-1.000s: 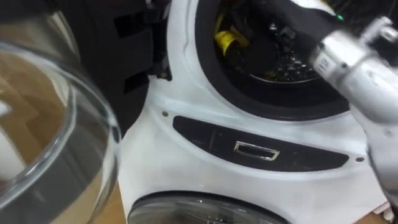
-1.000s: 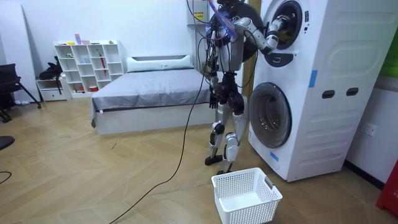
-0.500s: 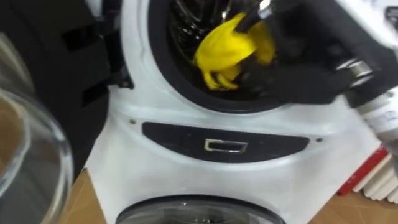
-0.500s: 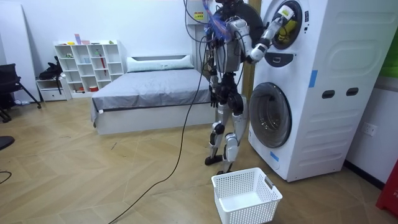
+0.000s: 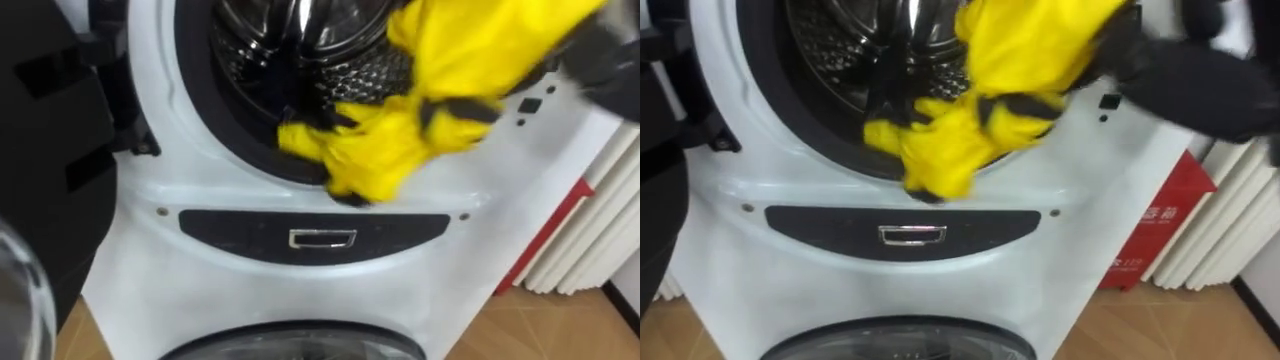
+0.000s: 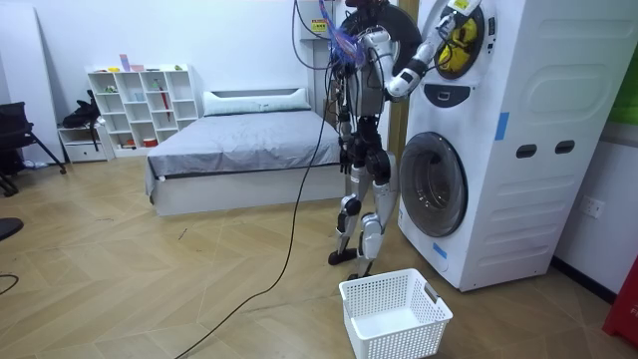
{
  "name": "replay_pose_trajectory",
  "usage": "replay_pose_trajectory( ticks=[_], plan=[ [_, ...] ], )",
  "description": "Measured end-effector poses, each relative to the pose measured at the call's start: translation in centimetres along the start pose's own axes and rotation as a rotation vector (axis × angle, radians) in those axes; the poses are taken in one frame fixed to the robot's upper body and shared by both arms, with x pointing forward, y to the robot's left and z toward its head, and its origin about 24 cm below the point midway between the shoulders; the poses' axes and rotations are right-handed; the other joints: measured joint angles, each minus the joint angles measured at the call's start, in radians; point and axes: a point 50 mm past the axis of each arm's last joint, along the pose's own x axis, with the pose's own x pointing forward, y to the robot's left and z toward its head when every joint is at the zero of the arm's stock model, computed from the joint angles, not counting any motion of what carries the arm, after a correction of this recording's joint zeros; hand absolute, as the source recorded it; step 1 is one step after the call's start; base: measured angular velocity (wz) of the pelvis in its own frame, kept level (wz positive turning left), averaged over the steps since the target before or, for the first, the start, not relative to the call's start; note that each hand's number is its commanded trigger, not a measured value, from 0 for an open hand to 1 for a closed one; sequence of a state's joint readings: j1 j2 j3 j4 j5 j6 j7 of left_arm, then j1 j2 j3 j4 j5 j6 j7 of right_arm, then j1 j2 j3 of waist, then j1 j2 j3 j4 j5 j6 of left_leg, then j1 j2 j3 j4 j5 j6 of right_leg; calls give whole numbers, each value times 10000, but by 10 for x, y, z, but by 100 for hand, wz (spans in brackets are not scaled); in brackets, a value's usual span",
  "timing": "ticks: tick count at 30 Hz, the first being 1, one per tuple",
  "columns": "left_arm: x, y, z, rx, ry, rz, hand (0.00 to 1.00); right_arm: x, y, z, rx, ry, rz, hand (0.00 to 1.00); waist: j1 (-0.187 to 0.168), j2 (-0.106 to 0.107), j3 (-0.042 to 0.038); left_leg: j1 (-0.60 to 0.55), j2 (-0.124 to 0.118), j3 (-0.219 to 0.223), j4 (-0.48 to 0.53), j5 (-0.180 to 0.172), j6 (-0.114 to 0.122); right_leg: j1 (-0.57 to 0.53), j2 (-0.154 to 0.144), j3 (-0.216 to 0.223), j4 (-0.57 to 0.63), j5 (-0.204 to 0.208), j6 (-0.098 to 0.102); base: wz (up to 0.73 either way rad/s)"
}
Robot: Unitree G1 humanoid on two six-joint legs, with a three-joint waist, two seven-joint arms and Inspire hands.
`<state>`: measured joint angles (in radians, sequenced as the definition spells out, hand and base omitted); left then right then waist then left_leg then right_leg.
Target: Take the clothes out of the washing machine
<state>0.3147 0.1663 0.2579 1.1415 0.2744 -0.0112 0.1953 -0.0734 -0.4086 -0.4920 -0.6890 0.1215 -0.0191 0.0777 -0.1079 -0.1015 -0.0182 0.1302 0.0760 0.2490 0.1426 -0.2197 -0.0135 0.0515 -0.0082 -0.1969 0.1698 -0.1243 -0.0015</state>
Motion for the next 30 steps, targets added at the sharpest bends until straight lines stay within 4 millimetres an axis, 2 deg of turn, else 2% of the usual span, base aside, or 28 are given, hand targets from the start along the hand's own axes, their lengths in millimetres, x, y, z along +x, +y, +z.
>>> replay_pose_trajectory(
  ticks=[6,9,11,14,16,19,26,28,30],
  plan=[
    [0,6,-7,-497,248,259,0,-10,-38,5,-1018,-180,-2456,100,-321,-108,51,26,12,160,-2,-8,-9,-26,15,96,5,-1,0,-5],
    [0,10,-7,-510,202,454,0,-12,-48,6,-1361,-203,-3210,100,-372,-135,76,180,80,526,10,-79,-57,-23,131,563,20,4,-14,-33],
    [1,12,-5,-573,148,555,0,-20,-54,7,-1774,0,-3483,100,-444,-149,72,227,135,690,35,-141,-92,-29,182,700,24,7,-24,-32],
    [1,15,-6,-621,161,665,0,-29,-64,7,-2196,330,-3966,100,-653,-138,77,346,167,1127,60,-193,-154,-188,288,1089,22,25,-173,-45],
    [2,18,-5,-604,118,746,0,-34,-69,5,-1921,552,-4389,100,-1036,-124,74,365,195,1358,11,-197,-171,-315,330,1214,60,39,-212,-31],
    [4,19,8,-711,-189,797,0,-36,-76,2,-1625,723,-4811,100,-1302,-114,78,334,211,1775,-4,-216,-204,-631,490,1634,242,58,-245,-42],
    [10,31,35,-407,-796,1027,0,-42,-74,-6,-1248,1551,-4217,100,-1406,-81,99,471,386,2805,12,-332,-384,-950,809,2541,413,182,-383,-47],
    [10,26,48,12,-1081,818,0,-42,-63,-13,-785,1893,-3442,100,-1420,2,156,551,441,3189,20,-393,-447,-1040,928,2850,526,191,-390,-42],
    [10,20,57,364,-1285,629,0,-44,-53,-22,-385,2304,-2712,100,-1434,86,186,563,518,3356,44,-421,-482,-1084,1017,3106,505,250,-405,-34]
  ],
)
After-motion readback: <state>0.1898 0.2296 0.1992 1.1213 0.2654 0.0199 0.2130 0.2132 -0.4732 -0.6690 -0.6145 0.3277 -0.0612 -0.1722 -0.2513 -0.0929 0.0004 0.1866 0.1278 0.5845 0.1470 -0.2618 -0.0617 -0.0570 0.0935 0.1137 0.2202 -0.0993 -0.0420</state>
